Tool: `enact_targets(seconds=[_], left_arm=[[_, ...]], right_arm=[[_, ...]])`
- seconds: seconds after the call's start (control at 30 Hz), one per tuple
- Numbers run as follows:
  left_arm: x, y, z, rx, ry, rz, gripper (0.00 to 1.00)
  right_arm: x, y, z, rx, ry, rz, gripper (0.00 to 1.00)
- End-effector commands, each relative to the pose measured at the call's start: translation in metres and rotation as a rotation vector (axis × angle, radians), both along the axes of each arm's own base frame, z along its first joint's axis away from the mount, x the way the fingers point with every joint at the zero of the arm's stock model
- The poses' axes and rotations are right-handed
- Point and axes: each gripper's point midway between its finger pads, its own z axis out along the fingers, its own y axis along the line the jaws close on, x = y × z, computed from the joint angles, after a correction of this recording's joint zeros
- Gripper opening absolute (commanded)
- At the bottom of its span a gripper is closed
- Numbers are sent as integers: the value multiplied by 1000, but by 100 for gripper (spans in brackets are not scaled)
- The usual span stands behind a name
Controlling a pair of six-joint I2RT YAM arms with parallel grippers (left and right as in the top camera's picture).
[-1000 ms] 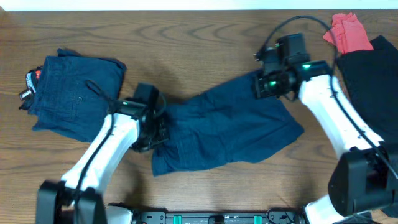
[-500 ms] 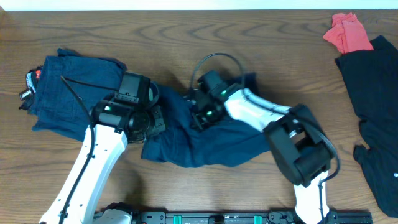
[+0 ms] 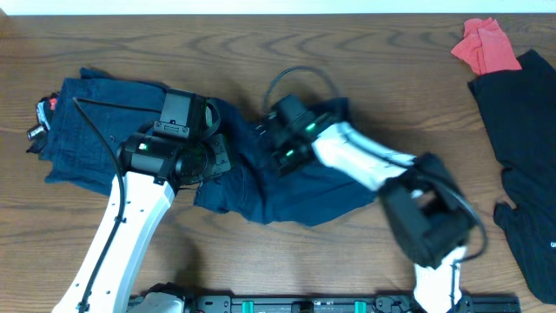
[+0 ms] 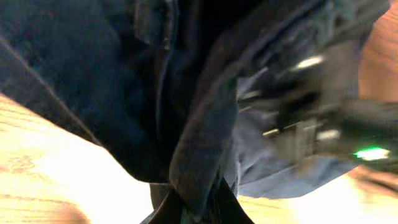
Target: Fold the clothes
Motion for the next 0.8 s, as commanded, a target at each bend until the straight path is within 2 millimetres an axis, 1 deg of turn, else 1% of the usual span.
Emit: enact_targets(seconds=[0.0, 0.1, 0.17, 0.27, 0.37, 0.47, 0.53, 0.6, 0.63, 0.77], left_arm=[[8, 1, 16, 3, -61, 0, 6], [9, 1, 16, 0, -62, 3, 6], [10, 0, 16, -1, -66, 4, 6], [13, -1, 17, -11, -71, 23, 6], [20, -8, 17, -31, -85, 39, 6], [28, -21, 15, -53, -98, 36, 6], [34, -35, 12, -69, -106, 23, 6], [41, -55, 8, -99, -111, 11, 6], [45, -69, 5, -127, -114, 0, 6], [54, -126, 1, -267, -120, -68, 6]], right_arm=[[44, -61, 37, -125, -168, -97, 26], [45, -106, 30, -243, -128, -159, 25], [41, -135, 17, -315, -79, -199, 24], [30, -159, -4, -363, -17, -212, 24], [18, -172, -28, -388, 39, -223, 24], [6, -168, -46, -364, 75, -212, 23], [-3, -158, -54, -317, 103, -193, 23], [-13, -148, -58, -289, 123, -169, 23], [-19, -145, -62, -294, 128, -168, 23], [-24, -137, -66, -295, 131, -194, 23]])
